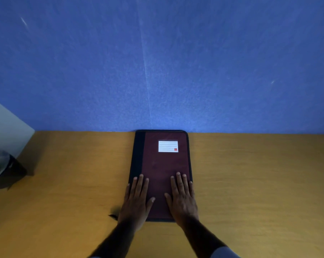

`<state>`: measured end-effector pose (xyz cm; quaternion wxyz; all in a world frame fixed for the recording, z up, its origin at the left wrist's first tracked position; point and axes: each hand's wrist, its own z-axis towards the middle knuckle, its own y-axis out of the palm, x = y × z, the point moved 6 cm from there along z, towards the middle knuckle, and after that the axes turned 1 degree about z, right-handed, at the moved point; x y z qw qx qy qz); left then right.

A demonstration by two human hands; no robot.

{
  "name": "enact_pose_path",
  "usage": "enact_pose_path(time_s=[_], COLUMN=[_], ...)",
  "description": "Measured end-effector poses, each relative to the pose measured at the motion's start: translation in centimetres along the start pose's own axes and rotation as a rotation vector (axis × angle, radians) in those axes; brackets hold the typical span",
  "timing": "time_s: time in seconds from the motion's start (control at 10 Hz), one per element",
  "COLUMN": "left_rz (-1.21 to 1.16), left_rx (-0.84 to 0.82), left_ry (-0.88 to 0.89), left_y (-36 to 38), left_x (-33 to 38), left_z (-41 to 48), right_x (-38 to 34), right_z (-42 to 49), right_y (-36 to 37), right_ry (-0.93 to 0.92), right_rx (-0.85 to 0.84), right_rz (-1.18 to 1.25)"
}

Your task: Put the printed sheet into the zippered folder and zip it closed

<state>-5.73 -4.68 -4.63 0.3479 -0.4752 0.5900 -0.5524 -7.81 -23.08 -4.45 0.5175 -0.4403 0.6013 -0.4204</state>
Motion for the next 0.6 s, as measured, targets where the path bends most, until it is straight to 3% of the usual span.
enact_pose_path(time_s=[0.3,0.6], left_rz=[-0.003,-0.046], left_rx=[0.003,0.046], left_ry=[-0.041,-0.005], left_y=[-1.1,-0.8], left_x=[1.3,1.4], left_z=[-0.8,-0.3], right_x=[-0.4,-1.3], right_z=[-1.1,-0.9], right_y=[-0.8,-1.1], right_ry=[0.014,0.042], right_rx=[-0.026,0.065], right_rz=[-0.04,-0.038])
